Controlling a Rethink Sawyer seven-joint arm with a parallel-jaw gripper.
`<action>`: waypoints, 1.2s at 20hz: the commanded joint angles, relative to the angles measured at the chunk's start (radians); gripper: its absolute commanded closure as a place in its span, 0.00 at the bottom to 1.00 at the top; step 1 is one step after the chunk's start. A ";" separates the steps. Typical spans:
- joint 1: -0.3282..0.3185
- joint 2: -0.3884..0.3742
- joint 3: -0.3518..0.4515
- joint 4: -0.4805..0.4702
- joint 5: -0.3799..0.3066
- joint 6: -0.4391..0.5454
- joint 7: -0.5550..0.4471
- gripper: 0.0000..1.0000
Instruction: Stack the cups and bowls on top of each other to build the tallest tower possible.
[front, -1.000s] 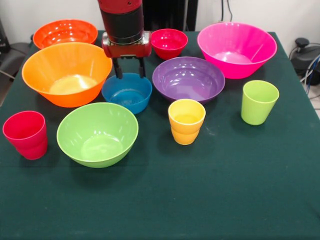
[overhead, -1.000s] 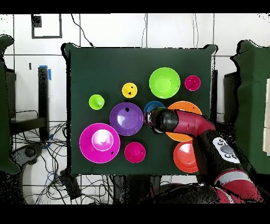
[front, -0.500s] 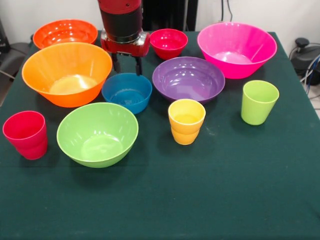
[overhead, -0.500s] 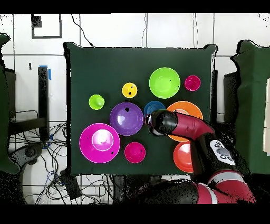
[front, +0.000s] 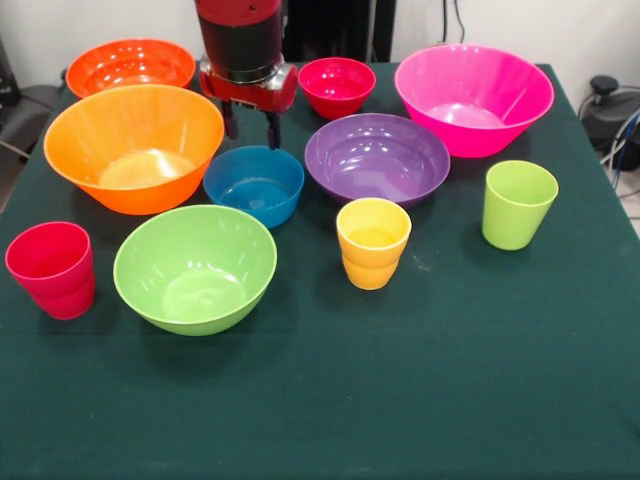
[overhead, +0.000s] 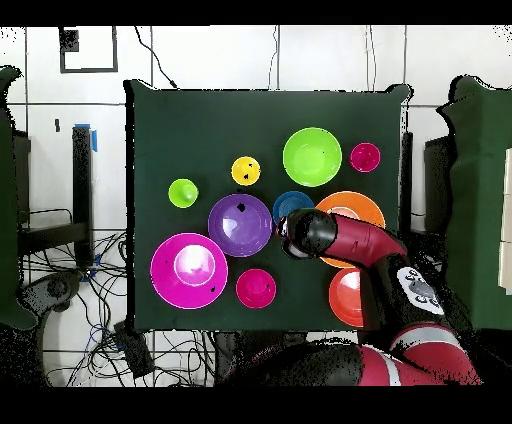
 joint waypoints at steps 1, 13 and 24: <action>0.041 0.009 0.027 0.058 0.035 -0.001 0.140 0.00; 0.033 0.027 -0.011 0.182 0.067 -0.143 0.217 0.00; 0.006 0.064 -0.015 0.157 0.072 -0.169 0.194 0.00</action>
